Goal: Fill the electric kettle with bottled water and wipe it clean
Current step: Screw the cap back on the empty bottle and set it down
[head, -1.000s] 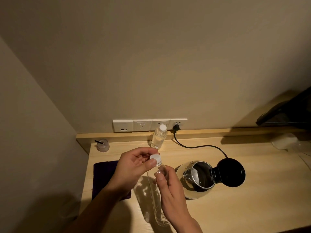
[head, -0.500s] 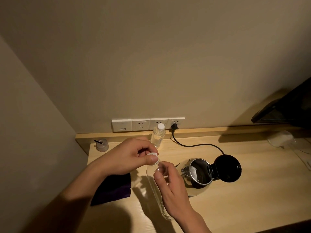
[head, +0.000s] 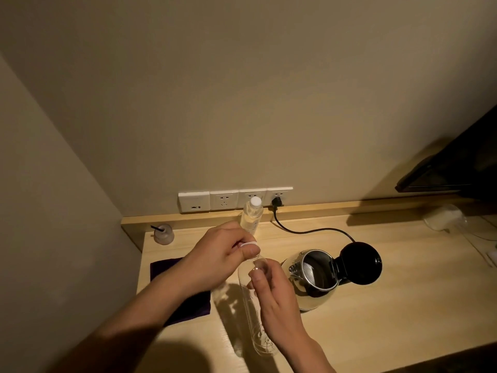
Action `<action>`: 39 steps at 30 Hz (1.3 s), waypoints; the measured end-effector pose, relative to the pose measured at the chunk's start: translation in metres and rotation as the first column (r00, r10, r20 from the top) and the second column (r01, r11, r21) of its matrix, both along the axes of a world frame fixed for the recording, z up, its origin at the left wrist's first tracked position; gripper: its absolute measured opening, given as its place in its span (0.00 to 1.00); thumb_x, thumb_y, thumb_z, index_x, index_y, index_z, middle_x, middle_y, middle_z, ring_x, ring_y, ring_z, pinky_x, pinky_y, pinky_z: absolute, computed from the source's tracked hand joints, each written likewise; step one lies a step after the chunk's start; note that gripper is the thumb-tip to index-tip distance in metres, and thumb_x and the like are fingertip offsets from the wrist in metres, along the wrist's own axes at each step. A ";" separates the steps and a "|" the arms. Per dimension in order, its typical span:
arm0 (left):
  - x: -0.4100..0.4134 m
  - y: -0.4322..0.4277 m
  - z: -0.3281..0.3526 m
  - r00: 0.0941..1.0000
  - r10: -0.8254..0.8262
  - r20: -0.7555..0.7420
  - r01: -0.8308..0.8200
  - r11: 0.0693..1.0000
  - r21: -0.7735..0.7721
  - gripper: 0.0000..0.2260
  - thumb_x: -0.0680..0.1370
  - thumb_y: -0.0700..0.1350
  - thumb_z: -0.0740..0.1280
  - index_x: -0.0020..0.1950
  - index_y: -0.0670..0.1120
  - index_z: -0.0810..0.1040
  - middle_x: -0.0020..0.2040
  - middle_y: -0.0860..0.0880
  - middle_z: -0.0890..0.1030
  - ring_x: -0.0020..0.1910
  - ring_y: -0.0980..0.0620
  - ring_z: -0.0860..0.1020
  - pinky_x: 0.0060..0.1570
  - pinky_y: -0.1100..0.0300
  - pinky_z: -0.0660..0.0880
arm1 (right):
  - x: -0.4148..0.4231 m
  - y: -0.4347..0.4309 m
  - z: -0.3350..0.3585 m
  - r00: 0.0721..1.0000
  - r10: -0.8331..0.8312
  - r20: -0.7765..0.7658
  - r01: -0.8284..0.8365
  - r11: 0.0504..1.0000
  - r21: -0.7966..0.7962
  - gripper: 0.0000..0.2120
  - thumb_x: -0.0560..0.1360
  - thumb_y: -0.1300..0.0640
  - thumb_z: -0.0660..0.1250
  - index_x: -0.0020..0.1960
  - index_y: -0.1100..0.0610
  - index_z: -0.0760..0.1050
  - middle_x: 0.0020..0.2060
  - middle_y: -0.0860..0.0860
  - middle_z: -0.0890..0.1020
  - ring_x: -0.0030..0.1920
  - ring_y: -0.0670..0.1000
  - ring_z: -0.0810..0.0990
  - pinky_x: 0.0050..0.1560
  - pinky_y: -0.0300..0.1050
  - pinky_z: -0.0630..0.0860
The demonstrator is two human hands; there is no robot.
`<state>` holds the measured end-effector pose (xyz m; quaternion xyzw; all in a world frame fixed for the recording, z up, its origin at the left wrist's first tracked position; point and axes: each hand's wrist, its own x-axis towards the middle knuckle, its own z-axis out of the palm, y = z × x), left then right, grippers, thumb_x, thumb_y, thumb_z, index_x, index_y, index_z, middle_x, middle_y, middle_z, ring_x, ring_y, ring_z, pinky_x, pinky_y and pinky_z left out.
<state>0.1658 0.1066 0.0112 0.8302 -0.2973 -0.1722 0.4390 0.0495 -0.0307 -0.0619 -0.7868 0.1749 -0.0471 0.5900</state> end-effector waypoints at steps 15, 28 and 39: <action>0.020 0.003 0.021 0.999 -0.010 0.036 0.006 0.992 0.128 0.21 0.71 0.67 0.71 0.44 0.50 0.83 0.33 0.55 0.75 0.31 0.59 0.70 0.32 0.64 0.66 | 0.011 -0.007 0.018 0.996 0.087 0.037 -0.086 0.995 -0.042 0.30 0.73 0.20 0.57 0.60 0.42 0.74 0.47 0.42 0.80 0.51 0.47 0.81 0.51 0.47 0.76; 0.035 0.025 0.006 0.952 -0.243 -0.189 0.187 0.944 -0.271 0.19 0.73 0.59 0.74 0.52 0.44 0.86 0.44 0.55 0.81 0.42 0.60 0.77 0.45 0.64 0.72 | 0.015 0.007 0.034 0.961 0.261 0.093 -0.274 0.847 0.455 0.32 0.80 0.31 0.63 0.54 0.63 0.75 0.44 0.57 0.80 0.44 0.56 0.78 0.44 0.50 0.74; -0.003 0.037 -0.058 0.952 0.118 -0.283 -0.176 0.966 -0.191 0.40 0.62 0.70 0.78 0.73 0.70 0.69 0.67 0.61 0.77 0.63 0.54 0.79 0.62 0.53 0.78 | 0.060 -0.007 0.035 0.992 0.068 0.104 -0.083 0.984 0.156 0.24 0.72 0.34 0.73 0.63 0.45 0.77 0.57 0.45 0.83 0.61 0.47 0.80 0.61 0.45 0.76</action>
